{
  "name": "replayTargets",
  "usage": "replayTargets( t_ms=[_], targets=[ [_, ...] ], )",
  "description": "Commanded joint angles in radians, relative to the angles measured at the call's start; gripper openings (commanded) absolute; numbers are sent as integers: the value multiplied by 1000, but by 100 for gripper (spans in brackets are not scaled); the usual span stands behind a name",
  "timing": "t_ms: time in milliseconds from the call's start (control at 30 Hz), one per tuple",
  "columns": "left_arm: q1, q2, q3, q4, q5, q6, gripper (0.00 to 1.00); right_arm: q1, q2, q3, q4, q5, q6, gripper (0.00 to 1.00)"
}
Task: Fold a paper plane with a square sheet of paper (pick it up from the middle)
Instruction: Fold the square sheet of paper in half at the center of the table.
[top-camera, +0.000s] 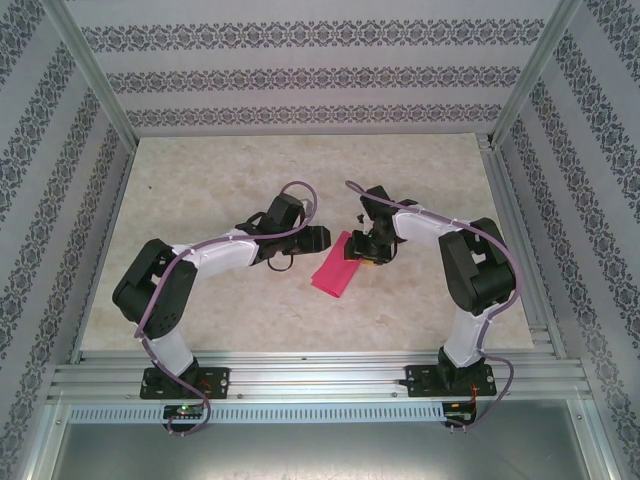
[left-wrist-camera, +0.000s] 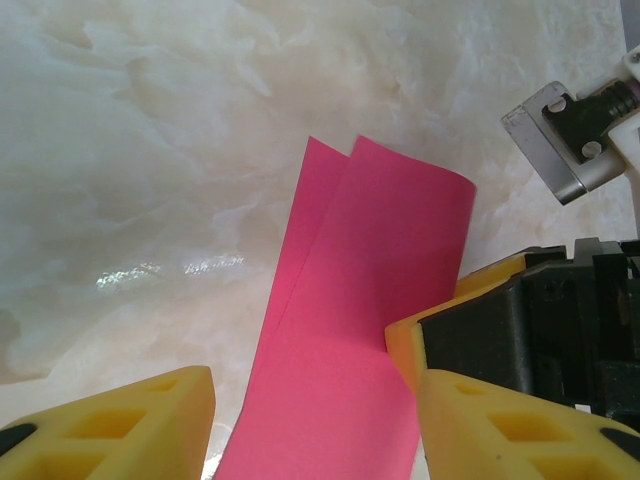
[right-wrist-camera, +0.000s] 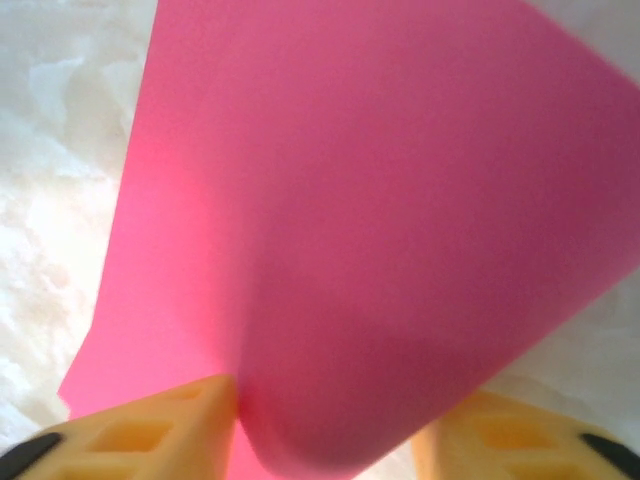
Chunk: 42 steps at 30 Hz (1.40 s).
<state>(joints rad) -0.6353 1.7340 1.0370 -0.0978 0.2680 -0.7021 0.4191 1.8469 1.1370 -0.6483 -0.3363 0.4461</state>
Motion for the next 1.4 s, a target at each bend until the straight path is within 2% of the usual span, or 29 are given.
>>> replayTargets(
  t_ms=[0, 133, 367, 600, 767, 900, 967, 1167, 1300, 1367],
  targets=[
    [-9, -2, 14, 2, -11, -19, 57, -3, -7, -3, 55, -70, 7, 48],
    [-9, -7, 24, -19, -26, -9, 58, -13, 7, 9, 79, -95, -24, 48],
    [-9, -26, 13, -37, -66, -8, 58, -20, 108, 121, -68, -116, -276, 49],
    [-9, -45, -8, -28, -93, -30, 58, -36, 144, 181, -132, -192, -410, 49],
    [-9, -66, -12, -56, -131, -27, 58, -39, 128, 173, -134, -200, -424, 53],
    [-9, -66, -14, -57, -130, -28, 58, -39, 137, 183, -139, -158, -418, 53],
    [-9, -62, -13, -53, -120, -30, 57, -43, 141, 190, -134, -99, -384, 53],
    [-9, -54, -20, -24, -84, -51, 56, -43, 130, 170, -59, -126, -268, 53],
    [-9, -50, -24, -13, -71, -54, 56, -22, 141, 180, -63, -134, -267, 54],
    [-9, -51, -24, -17, -66, -51, 56, -11, 145, 192, -71, -99, -267, 54]
  ],
)
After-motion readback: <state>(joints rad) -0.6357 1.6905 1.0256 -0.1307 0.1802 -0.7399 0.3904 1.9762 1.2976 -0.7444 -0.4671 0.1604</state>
